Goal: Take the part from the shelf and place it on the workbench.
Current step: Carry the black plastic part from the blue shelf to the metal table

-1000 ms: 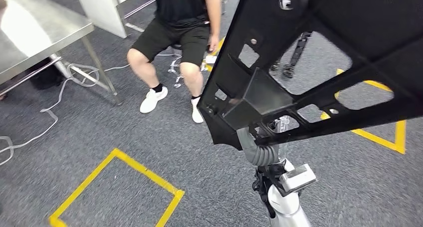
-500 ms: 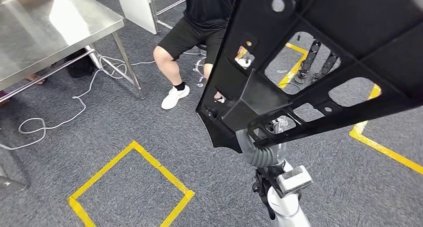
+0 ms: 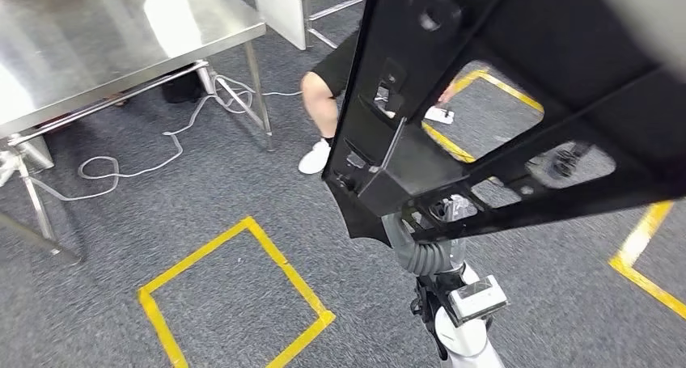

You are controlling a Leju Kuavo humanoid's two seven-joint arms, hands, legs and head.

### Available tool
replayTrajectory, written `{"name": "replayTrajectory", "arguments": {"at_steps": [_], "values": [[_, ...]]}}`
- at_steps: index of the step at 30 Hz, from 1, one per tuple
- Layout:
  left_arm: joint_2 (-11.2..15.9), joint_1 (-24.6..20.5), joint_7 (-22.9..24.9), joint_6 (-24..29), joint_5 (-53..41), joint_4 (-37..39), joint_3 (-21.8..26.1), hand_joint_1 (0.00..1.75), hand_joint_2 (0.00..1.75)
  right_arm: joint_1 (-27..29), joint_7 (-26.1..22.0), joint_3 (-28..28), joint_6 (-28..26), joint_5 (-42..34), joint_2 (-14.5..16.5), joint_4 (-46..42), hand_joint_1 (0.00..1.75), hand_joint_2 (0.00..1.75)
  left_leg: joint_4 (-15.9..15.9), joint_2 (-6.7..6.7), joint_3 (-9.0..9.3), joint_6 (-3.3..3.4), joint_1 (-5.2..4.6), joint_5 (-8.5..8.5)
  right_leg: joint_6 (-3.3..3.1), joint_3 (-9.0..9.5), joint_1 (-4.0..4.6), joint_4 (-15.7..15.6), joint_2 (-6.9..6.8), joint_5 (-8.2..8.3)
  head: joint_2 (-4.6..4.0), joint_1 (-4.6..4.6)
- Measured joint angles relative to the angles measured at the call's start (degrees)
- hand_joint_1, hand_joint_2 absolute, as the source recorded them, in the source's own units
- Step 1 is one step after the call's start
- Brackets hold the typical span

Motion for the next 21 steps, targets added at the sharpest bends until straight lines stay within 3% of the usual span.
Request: {"name": "replayTrajectory", "arguments": {"at_steps": [2,3,5,6,8,10,11,13,15,16,17,18,19,21], "values": [[-0.01,-0.10,-0.14,0.58,-0.06,-0.01,0.00,0.00,1.75,0.28,0.02,0.02,-0.01,-0.08,-0.18,0.00,1.75,1.75,0.04,-1.62,0.02,0.00,0.00,-0.04,0.43,-2.67,-0.10,4.01,0.36,-0.76,0.00,0.07],[-0.03,-0.09,-0.16,0.73,-0.07,-0.01,0.00,0.00,1.75,0.33,0.03,0.02,-0.01,-0.15,-0.23,0.00,1.75,1.75,0.06,-2.44,0.09,-0.07,0.01,-0.08,0.93,-2.34,-0.17,2.62,0.53,0.33,0.00,0.07],[-0.10,-0.06,-0.24,0.97,-0.02,-0.01,0.01,0.00,1.75,0.28,0.04,0.03,0.00,-0.37,-0.27,0.00,1.75,1.75,0.25,-4.05,0.20,-0.39,0.02,-0.25,1.99,0.78,-0.61,-5.07,1.92,4.03,0.00,0.08],[-0.14,-0.06,-0.35,1.06,0.15,-0.01,0.03,0.00,1.75,0.23,0.06,0.04,0.03,-0.54,-0.28,0.00,1.75,1.75,0.45,-4.81,0.16,-0.70,-0.05,-0.44,2.11,2.43,-0.81,-8.70,2.72,5.56,0.00,0.08],[-0.16,-0.05,-0.66,1.18,0.77,-0.01,0.27,0.00,1.75,0.16,0.09,0.07,0.11,-0.93,-0.32,0.00,1.75,1.75,0.74,-5.87,-0.09,-1.42,-0.11,-0.73,1.47,3.95,-0.86,-12.01,3.57,6.77,0.00,0.01],[-0.12,0.10,-0.95,1.22,1.38,-0.01,0.85,0.00,1.75,0.02,0.10,0.09,0.17,-1.22,-0.30,0.00,1.75,1.75,0.75,-6.49,-0.31,-2.08,0.16,-0.84,0.44,4.18,-0.74,-12.07,2.67,6.87,0.00,-0.04],[-0.11,0.19,-1.03,1.25,1.54,-0.01,1.14,0.00,1.75,-0.11,0.11,0.10,0.19,-1.31,-0.25,0.00,1.75,1.75,1.15,-5.89,-0.49,-2.35,0.25,-1.11,0.03,4.31,-0.81,-12.14,2.24,6.91,0.00,-0.03],[-0.11,0.17,-1.13,1.28,1.72,-0.01,1.42,0.00,1.75,-0.33,0.12,0.12,0.21,-1.40,-0.16,0.00,1.75,1.75,4.91,-2.91,-2.21,-2.80,0.25,-3.27,-0.78,4.58,-0.95,-12.27,1.17,6.86,0.00,-0.36],[-0.16,0.01,-1.19,1.29,1.87,-0.01,1.49,0.00,1.75,-0.36,0.12,0.10,0.22,-1.45,-0.15,0.03,1.75,1.75,12.47,0.10,-6.13,-3.14,0.28,-6.78,-1.36,4.71,-0.54,-12.27,-0.04,6.60,0.00,-0.66],[-0.16,-0.04,-1.25,1.30,2.02,-0.01,1.58,0.00,1.75,-0.34,0.13,0.10,0.23,-1.48,-0.16,0.08,1.75,1.75,15.83,0.67,-8.01,-3.22,0.34,-7.91,-1.52,4.74,-0.33,-12.26,-0.70,6.49,0.00,-0.62],[-0.16,-0.04,-1.34,1.30,2.16,-0.01,1.70,0.00,1.75,-0.33,0.13,0.11,0.27,-1.54,-0.16,0.15,1.75,1.75,17.39,0.88,-9.04,-3.19,0.36,-7.99,-1.64,4.79,-0.15,-12.26,-1.36,6.38,0.00,-0.65],[-0.16,-0.03,-1.46,1.30,2.28,-0.01,1.86,0.00,1.75,-0.34,0.14,0.13,0.32,-1.63,-0.15,0.21,1.75,1.75,16.78,1.02,-8.92,-3.03,0.36,-7.04,-1.72,4.91,0.00,-12.25,-1.99,6.24,0.00,-0.65],[-0.16,-0.04,-1.60,1.29,2.37,-0.01,2.08,0.00,1.75,-0.35,0.14,0.14,0.39,-1.74,-0.15,0.25,1.75,1.75,14.01,1.32,-7.61,-2.72,0.28,-5.24,-1.75,5.10,0.17,-12.25,-2.60,6.08,0.00,-0.65],[-0.16,-0.21,-1.96,1.23,2.87,-0.02,2.56,0.00,1.75,-0.40,0.11,0.14,0.65,-2.03,-0.14,0.26,1.75,1.75,6.31,3.49,-3.58,-1.72,-0.24,-1.78,-1.60,5.55,0.59,-12.23,-3.71,5.67,0.00,-0.62]]}}
